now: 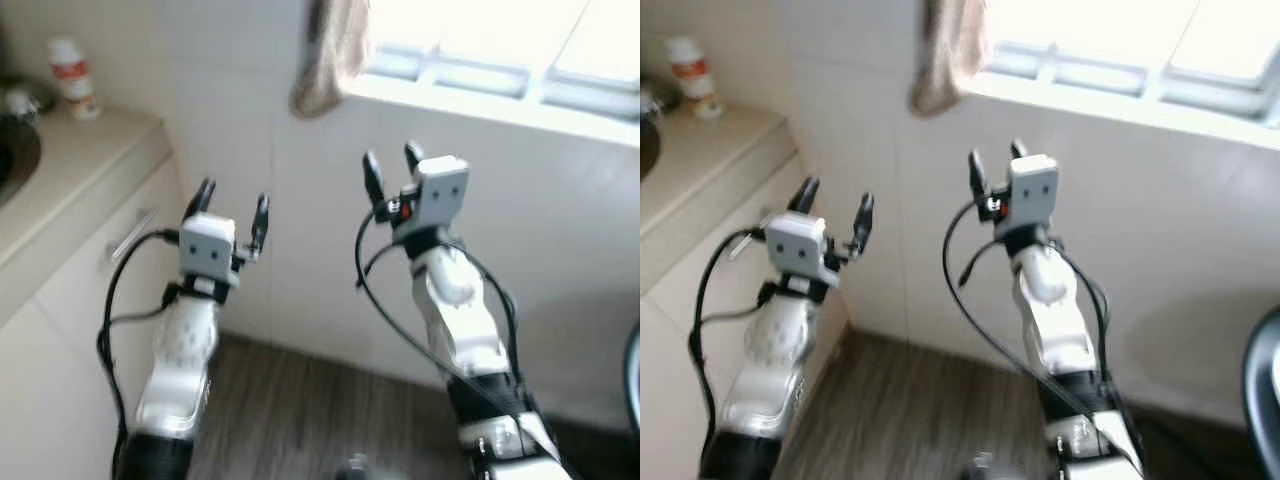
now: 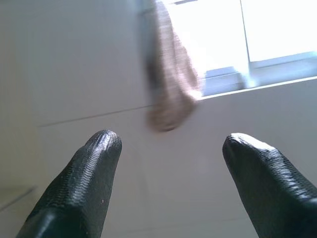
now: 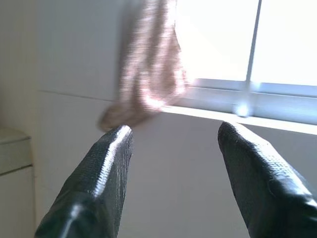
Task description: Kitchen organization
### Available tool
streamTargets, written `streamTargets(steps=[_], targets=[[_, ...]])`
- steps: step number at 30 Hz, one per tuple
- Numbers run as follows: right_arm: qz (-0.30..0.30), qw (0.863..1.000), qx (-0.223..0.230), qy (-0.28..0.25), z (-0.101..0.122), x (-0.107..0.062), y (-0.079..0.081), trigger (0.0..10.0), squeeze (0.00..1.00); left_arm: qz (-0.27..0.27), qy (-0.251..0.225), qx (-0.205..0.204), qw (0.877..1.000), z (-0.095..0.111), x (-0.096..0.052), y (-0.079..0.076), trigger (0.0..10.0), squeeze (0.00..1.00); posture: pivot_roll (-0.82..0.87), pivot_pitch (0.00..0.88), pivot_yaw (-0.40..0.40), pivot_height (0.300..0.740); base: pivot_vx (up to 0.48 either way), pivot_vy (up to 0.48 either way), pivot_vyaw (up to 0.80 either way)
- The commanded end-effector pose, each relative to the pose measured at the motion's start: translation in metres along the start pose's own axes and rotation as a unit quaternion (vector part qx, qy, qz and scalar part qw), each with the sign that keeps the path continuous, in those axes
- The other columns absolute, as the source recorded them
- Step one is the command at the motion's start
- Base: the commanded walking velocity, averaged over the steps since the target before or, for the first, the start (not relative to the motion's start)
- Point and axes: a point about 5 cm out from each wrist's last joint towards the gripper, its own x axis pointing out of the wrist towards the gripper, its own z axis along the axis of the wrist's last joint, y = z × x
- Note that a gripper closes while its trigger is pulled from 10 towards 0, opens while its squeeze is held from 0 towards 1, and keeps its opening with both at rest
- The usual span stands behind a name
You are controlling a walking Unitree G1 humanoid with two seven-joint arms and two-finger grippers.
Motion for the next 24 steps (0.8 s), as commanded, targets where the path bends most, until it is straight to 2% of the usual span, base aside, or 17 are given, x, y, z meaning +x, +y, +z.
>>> streamTargets(steps=[1, 13, 19, 24], targets=[[-0.014, 1.000, -0.008, 0.006, -0.0018, -0.0033, -0.0096, 10.0, 0.00, -0.009, 0.004, -0.007, 1.000, -0.0013, 0.0009, -0.0061, 10.0, 0.00, 0.00, 0.000, -0.026, 0.740, 0.000, 0.000, -0.80], [-0.023, 1.000, -0.008, 0.007, -0.0024, -0.0031, -0.0119, 10.0, 0.00, -0.012, 0.007, -0.005, 1.000, -0.0024, 0.0012, -0.0074, 10.0, 0.00, 0.00, 0.000, -0.025, 0.740, 0.000, 0.000, -0.80], [-0.030, 0.999, -0.006, 0.009, -0.0031, -0.0028, -0.0138, 10.0, 0.00, -0.014, 0.009, -0.004, 1.000, -0.0028, 0.0012, -0.0076, 10.0, 0.00, 0.00, 0.000, -0.024, 0.740, 0.000, -0.464, -0.80], [-0.034, 0.999, -0.006, 0.012, -0.0038, -0.0031, -0.0150, 10.0, 0.00, -0.011, 0.007, -0.008, 1.000, -0.0024, 0.0014, -0.0071, 10.0, 0.00, 0.00, 0.000, -0.024, 0.740, 0.000, 0.000, -0.80]])
